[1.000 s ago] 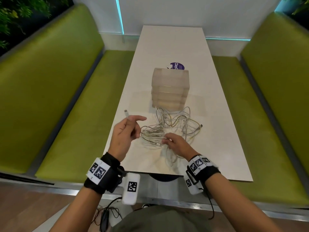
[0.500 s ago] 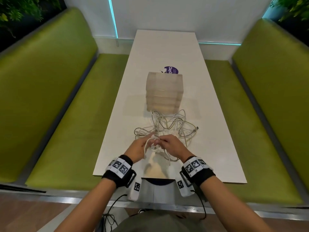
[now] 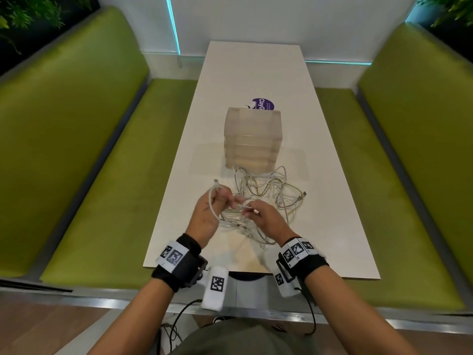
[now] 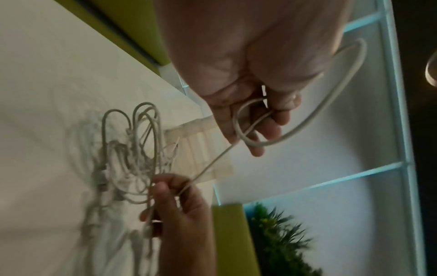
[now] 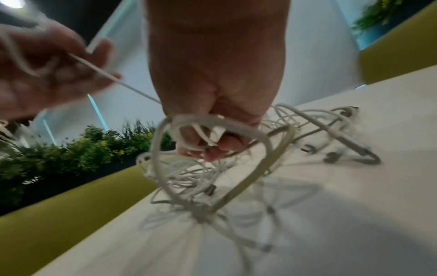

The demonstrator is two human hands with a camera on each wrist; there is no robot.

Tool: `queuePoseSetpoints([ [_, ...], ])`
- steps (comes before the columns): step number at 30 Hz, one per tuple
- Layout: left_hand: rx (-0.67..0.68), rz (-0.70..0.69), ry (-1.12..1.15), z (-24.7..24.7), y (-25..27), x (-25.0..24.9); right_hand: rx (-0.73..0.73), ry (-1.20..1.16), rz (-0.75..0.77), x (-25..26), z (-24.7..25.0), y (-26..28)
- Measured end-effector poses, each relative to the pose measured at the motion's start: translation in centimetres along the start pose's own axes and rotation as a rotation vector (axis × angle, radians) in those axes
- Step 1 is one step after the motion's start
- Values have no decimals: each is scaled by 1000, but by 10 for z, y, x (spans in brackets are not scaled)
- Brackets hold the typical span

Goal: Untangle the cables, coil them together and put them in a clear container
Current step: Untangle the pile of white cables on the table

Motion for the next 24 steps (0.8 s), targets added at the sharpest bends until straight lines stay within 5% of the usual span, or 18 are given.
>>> queuePoseSetpoints([
  [4, -82, -49, 61, 23, 2, -14, -65, -25, 22, 2, 12, 3],
  [6, -85, 26, -80, 31, 2, 1, -65, -35, 67, 12, 15, 2],
  [10, 130, 244, -512, 17, -5, 48, -28, 38, 145, 38, 15, 3],
  [13, 268, 348, -592, 2, -5, 76, -11, 110, 151, 48, 13, 3],
  [19, 250, 221, -557, -6, -12, 40, -44, 185, 110, 31, 12, 3],
  [24, 181, 46, -391, -8, -4, -13, -118, 11, 19, -2, 21, -7],
])
Point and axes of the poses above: each hand's wrist, its own y-axis away from the middle knuckle, its own z-axis out of the back of the hand, x = y × z, the point moved 10 cm from there along -y, towards the middle knuckle, and after that the axes turned 12 degrees about x, right-handed, at the moved point
